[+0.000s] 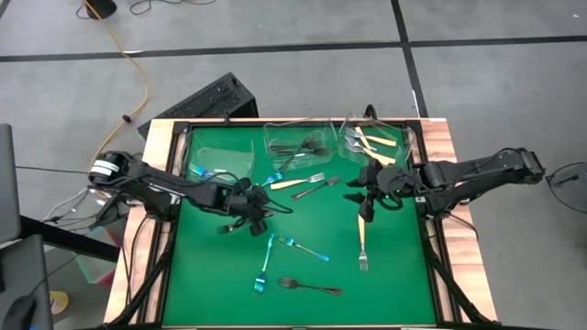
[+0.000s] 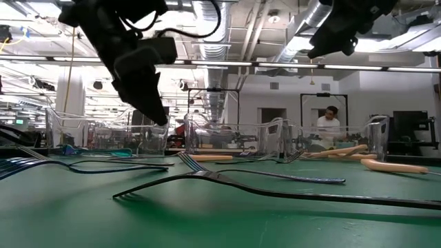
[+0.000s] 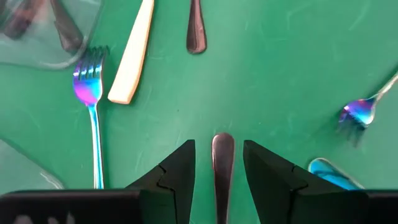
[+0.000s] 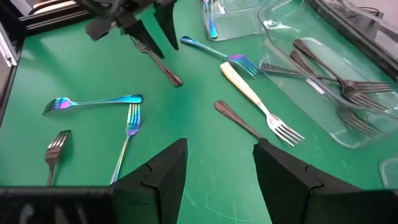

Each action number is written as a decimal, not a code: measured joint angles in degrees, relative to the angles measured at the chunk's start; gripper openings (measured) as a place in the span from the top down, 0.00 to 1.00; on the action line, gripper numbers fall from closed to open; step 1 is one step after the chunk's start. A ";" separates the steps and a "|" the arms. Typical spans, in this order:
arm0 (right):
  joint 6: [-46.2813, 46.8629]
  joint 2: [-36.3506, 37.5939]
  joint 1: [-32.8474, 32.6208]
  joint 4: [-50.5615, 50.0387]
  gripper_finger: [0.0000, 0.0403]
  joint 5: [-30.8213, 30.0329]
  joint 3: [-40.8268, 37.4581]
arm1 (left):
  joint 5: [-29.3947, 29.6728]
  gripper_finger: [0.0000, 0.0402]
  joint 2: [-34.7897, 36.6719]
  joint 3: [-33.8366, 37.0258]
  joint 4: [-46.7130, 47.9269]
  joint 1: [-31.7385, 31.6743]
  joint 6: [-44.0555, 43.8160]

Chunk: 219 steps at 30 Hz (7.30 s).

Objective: Sort silverware by color (type)
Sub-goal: Put the blue fork into the left transparent bin

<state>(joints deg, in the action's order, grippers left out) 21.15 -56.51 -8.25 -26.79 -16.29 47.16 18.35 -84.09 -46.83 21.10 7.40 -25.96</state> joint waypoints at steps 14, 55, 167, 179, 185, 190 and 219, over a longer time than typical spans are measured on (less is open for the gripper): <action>0.00 0.00 -0.01 -0.20 0.49 0.00 0.00 | -0.44 0.70 2.90 0.00 0.00 0.00 -0.15; -0.32 -0.17 0.88 9.39 0.49 -7.81 0.00 | 0.92 0.70 2.97 0.00 1.28 -8.09 6.74; -3.17 -0.20 -1.47 7.39 0.49 -3.06 0.02 | -3.30 0.54 -5.25 -3.05 -0.95 -11.54 4.81; -3.06 -0.17 -1.56 7.08 0.49 -3.06 0.02 | 1.69 0.54 -1.01 -3.50 13.63 -1.87 -8.68; -3.21 -0.18 -1.56 6.95 0.49 -3.06 0.02 | 0.79 0.54 -1.59 -0.49 15.26 1.54 -12.94; -3.66 -0.18 -1.56 6.47 0.49 -3.06 0.02 | -1.39 0.54 -1.31 7.09 7.18 0.38 -13.47; -3.63 -0.18 -1.54 5.70 0.49 -3.06 0.02 | 13.33 0.54 5.33 18.85 -2.23 -2.62 -25.77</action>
<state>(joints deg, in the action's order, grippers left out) 17.52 -56.69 -9.78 -21.09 -19.35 47.18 31.67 -78.76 -27.98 18.87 4.78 -51.72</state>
